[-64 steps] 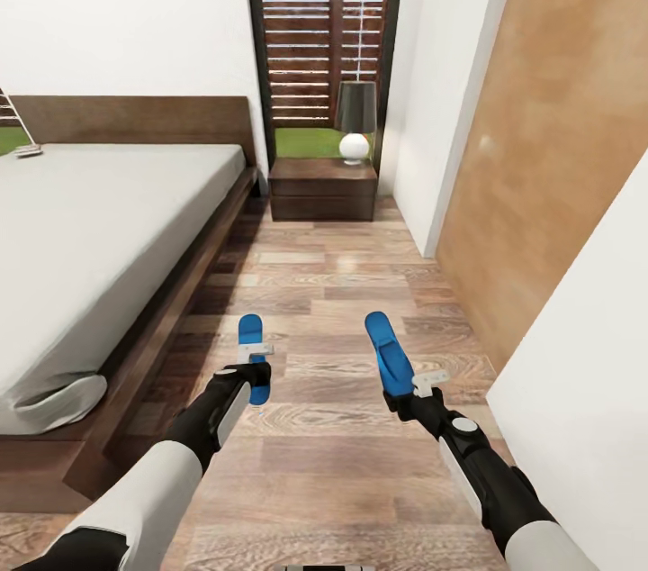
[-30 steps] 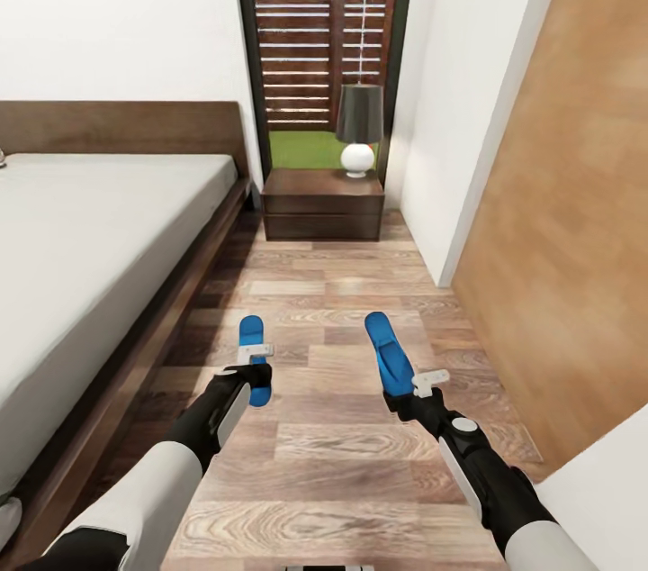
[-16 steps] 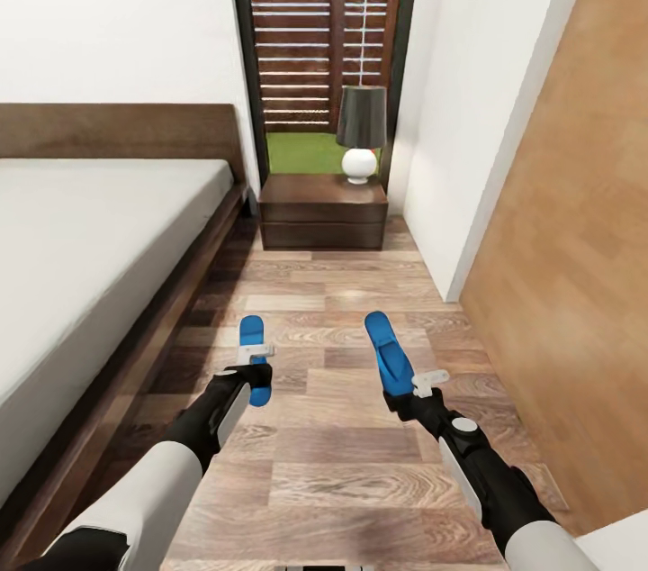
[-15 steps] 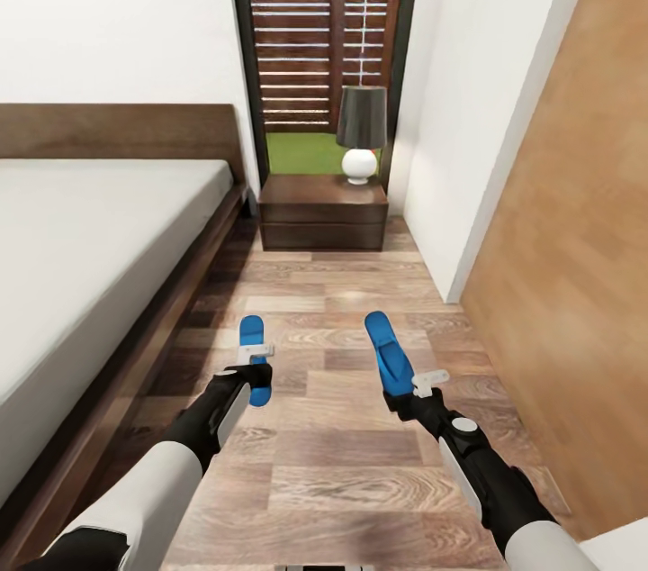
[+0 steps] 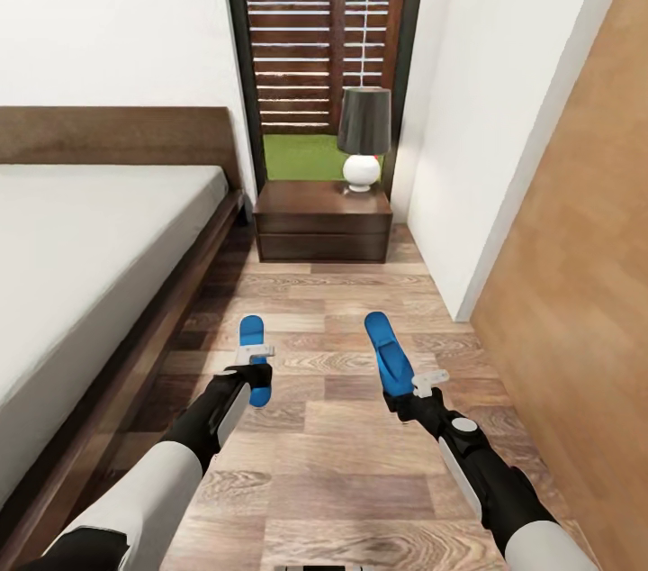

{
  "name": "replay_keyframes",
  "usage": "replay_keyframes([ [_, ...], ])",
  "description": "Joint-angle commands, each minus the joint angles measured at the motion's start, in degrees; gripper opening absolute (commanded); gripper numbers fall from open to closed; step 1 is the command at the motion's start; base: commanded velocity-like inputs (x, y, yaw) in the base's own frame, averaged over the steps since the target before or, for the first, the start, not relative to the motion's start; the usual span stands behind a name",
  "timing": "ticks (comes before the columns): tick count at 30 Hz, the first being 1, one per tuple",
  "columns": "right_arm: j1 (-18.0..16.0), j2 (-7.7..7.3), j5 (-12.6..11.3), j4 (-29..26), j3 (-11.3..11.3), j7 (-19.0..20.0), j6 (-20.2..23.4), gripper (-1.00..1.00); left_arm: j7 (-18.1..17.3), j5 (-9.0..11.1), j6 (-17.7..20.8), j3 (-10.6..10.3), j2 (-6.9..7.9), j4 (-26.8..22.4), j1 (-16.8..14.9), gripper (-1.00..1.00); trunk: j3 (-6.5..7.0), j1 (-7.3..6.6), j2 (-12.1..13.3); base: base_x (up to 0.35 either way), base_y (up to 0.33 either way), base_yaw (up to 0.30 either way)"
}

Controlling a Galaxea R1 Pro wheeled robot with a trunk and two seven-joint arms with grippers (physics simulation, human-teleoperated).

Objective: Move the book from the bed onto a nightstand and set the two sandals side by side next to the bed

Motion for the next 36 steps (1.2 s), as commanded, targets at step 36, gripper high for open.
replay_keyframes([
  [36, 0.04, 0.04, -0.3, -0.02, 0.13, 0.04, 0.33, -1.0, 0.53, 0.57, 0.25, -0.33, 0.04, -0.1, -0.02, -1.0, -0.05, 0.02, -0.02, 0.329, 0.0, 0.047],
])
